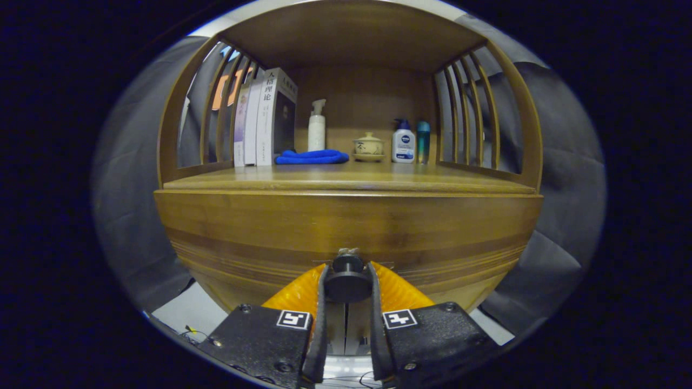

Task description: Pull open the drawer, take out the items inside it, and place them on the countertop above the cabinet.

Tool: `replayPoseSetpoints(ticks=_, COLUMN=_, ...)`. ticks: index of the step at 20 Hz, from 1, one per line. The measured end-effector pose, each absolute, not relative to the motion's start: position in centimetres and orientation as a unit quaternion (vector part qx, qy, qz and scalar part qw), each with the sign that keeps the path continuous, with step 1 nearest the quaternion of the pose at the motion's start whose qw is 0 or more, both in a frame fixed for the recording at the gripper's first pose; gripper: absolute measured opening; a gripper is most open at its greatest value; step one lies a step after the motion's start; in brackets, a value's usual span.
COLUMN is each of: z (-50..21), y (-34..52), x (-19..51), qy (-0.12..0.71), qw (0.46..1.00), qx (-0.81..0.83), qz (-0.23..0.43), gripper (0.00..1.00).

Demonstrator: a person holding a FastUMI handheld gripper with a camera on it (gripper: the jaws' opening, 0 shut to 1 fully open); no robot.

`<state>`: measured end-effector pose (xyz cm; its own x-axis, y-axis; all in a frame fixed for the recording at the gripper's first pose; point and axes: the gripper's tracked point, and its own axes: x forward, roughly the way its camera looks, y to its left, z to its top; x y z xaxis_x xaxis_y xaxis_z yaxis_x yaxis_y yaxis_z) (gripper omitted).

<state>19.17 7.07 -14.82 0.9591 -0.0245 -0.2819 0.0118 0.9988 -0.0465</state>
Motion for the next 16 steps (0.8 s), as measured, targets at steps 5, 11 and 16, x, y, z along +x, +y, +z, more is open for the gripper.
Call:
replayPoseSetpoints(ticks=5, z=-15.0, y=6.9, x=16.3, qy=0.150, qw=0.988, qx=-0.029, qz=-0.007, gripper=0.36)
replayPoseSetpoints(ticks=11, z=-15.2, y=6.9, x=12.5, qy=0.147, qw=0.989, qx=-0.027, qz=-0.007, gripper=0.36)
replayPoseSetpoints(ticks=16, z=-15.4, y=6.9, x=9.6, qy=0.150, qw=0.988, qx=-0.029, qz=-0.002, gripper=0.36)
